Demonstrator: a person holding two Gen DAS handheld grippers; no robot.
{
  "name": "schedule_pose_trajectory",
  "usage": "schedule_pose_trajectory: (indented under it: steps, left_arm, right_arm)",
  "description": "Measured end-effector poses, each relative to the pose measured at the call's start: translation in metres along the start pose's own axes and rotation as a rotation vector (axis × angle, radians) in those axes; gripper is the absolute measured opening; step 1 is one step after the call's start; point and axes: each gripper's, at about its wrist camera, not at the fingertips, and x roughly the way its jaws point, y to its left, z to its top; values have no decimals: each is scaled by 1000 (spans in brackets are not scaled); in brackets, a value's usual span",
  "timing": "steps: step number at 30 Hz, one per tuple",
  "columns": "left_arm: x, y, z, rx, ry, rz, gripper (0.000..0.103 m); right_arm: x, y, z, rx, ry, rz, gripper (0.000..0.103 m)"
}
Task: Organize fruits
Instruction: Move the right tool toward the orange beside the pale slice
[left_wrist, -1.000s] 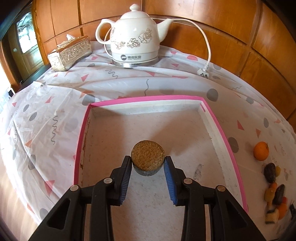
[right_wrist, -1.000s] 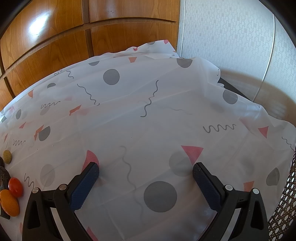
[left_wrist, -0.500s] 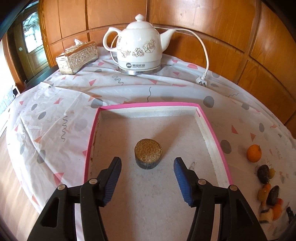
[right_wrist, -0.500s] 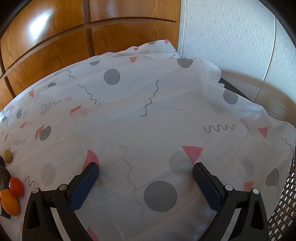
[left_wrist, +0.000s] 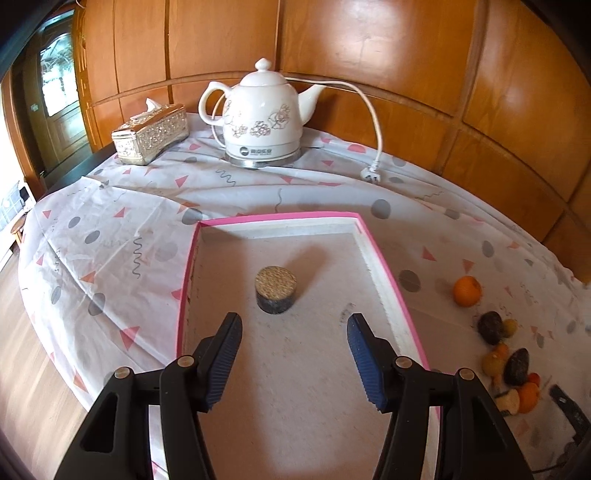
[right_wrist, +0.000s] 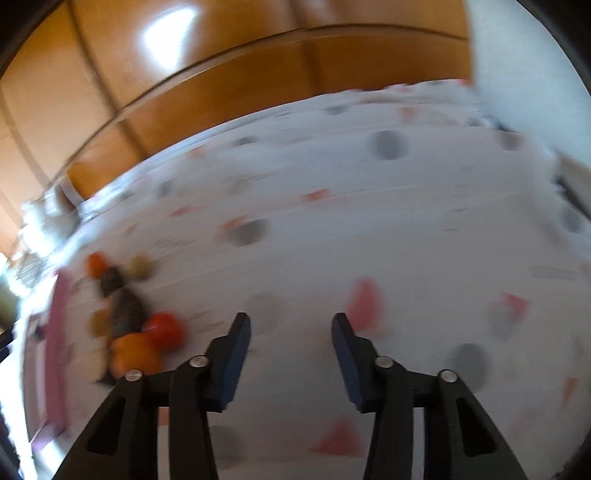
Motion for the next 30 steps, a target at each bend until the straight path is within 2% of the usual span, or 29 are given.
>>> schedule_pose_trajectory:
  steps: [4,10,18,30]
  left_arm:
    - [-4,-3,-4,7,4,-16,60]
    - [-9,2,-9,-13,7,-25,60]
    - [-16,19,-12,-53,-6,-24,61]
    - [-32,67,-16,-182,-36,21,66]
  right_arm:
    - [6,20,-3,-34,55,113,35]
    - [5,35,-7,-47,88,182,35]
    - [2,41,-6,-56,113,226,35]
    - [-1,53,-18,-81,139,212,35]
